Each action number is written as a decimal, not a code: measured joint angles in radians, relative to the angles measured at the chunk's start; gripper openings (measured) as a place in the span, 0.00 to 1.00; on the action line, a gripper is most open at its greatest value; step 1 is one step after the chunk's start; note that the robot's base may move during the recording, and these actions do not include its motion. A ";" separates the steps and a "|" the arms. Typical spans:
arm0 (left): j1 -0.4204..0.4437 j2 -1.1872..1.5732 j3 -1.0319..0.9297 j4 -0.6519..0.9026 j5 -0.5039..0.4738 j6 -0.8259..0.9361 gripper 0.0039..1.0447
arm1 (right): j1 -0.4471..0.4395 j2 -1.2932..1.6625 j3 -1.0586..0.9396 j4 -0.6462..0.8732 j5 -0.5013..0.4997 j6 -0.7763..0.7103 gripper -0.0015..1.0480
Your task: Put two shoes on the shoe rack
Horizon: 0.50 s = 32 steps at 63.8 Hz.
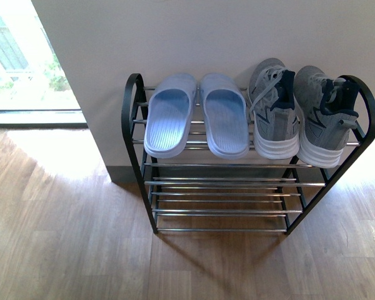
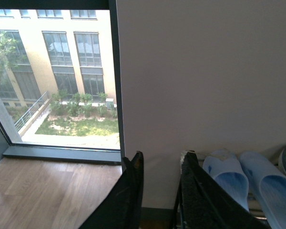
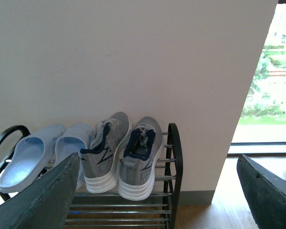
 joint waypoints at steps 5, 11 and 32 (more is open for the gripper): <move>0.016 -0.033 -0.042 0.002 0.021 0.003 0.07 | 0.000 0.000 0.000 0.000 0.000 0.000 0.91; 0.042 -0.097 -0.101 0.003 0.043 0.009 0.01 | 0.000 0.000 0.000 0.000 0.000 0.000 0.91; 0.153 -0.262 -0.208 -0.050 0.146 0.011 0.01 | 0.000 0.000 0.000 0.000 0.000 0.000 0.91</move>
